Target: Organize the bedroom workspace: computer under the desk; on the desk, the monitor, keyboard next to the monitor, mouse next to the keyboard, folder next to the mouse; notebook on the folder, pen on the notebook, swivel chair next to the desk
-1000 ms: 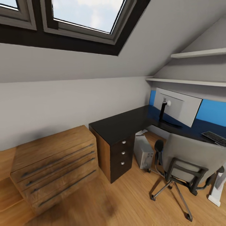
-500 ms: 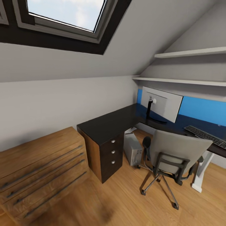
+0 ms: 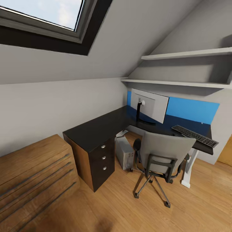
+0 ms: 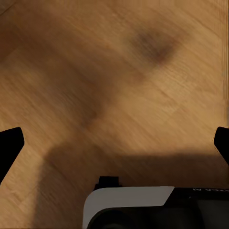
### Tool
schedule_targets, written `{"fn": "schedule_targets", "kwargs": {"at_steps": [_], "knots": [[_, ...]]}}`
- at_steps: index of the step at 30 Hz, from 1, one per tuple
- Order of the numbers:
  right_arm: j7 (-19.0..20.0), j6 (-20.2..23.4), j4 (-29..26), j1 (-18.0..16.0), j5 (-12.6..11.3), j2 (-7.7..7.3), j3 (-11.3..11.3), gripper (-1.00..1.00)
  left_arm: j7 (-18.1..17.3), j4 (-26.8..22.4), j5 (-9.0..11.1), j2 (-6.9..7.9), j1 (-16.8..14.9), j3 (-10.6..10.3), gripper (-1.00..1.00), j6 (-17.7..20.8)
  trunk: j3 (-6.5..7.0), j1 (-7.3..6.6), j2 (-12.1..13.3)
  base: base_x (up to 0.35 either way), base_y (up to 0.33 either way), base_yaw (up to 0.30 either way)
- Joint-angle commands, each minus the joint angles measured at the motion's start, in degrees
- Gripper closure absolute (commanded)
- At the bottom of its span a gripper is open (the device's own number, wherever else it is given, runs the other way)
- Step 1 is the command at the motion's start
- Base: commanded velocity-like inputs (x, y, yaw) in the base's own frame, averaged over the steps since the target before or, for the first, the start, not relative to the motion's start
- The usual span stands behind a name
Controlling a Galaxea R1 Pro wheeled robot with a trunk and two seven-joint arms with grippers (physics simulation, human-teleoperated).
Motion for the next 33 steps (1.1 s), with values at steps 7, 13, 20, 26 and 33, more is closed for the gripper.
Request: {"fn": "schedule_targets", "kwargs": {"at_steps": [7,13,20,26,33], "knots": [[0.0,-0.2,0.0,-0.1,0.2,-0.14,0.0,-1.00,0.0,0.0,0.2,0.01,0.0,-0.1,-1.00,-0.2,-0.07,0.03,0.0,0.294,-0.161,-0.276],[0.0,-0.2,0.1,-0.1,0.1,-0.34,0.0,-1.00,0.0,0.0,0.2,0.01,0.0,-0.1,-1.00,-0.2,-0.07,0.03,0.0,0.269,-0.228,-0.286],[0.0,-0.2,0.1,-0.1,0.1,-0.34,0.0,-1.00,0.0,0.0,0.2,0.01,0.0,-0.1,-1.00,-0.1,-0.07,0.03,0.0,0.244,-0.249,-0.296],[0.0,-0.2,0.2,-0.1,0.2,-0.35,0.0,-1.00,0.0,0.1,0.2,0.01,0.0,-0.1,-1.00,0.0,-0.07,0.03,0.0,0.111,-0.194,-0.299],[0.0,-0.2,0.1,-0.1,0.1,-0.36,0.0,-1.00,0.0,0.0,0.2,0.01,0.0,-0.1,-1.00,-0.1,-0.07,0.03,0.0,0.009,-0.025,-0.300]]}}
